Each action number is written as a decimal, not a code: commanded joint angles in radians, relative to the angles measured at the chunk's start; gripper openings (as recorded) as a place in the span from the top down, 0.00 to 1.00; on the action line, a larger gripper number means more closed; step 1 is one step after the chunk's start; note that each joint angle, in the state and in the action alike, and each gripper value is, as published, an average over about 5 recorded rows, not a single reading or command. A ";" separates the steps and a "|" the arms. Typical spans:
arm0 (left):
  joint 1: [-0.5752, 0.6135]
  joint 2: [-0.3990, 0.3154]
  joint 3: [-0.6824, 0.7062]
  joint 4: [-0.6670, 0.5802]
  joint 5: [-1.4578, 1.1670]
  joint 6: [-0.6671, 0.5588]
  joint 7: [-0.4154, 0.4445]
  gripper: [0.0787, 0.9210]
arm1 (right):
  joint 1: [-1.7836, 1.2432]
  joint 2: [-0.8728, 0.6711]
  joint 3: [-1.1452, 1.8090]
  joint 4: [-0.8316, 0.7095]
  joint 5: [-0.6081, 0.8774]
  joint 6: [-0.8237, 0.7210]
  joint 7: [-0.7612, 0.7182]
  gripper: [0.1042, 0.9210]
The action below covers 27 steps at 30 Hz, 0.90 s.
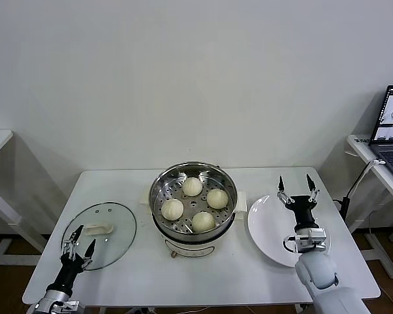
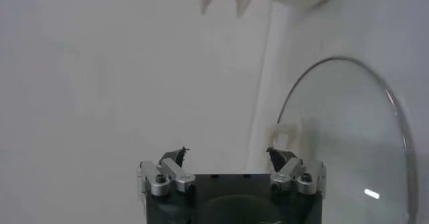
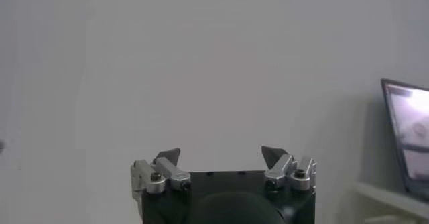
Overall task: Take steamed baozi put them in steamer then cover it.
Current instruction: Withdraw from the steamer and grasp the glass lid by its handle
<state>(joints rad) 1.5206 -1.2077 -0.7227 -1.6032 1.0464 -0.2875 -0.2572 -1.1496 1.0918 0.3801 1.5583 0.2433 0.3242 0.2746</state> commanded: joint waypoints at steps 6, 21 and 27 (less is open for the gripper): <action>-0.089 0.005 0.056 0.108 0.022 0.025 -0.046 0.12 | -0.075 0.047 0.045 -0.004 -0.042 0.013 0.000 0.12; -0.163 0.006 0.073 0.149 0.022 0.054 -0.060 0.12 | -0.081 0.066 0.029 -0.014 -0.078 0.013 -0.001 0.12; -0.193 0.008 0.083 0.173 0.025 0.069 -0.059 0.12 | -0.082 0.070 0.029 -0.015 -0.086 0.014 -0.001 0.12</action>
<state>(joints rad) 1.3725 -1.2030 -0.6511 -1.4638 1.0667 -0.2325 -0.3111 -1.2251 1.1562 0.4061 1.5442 0.1682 0.3365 0.2725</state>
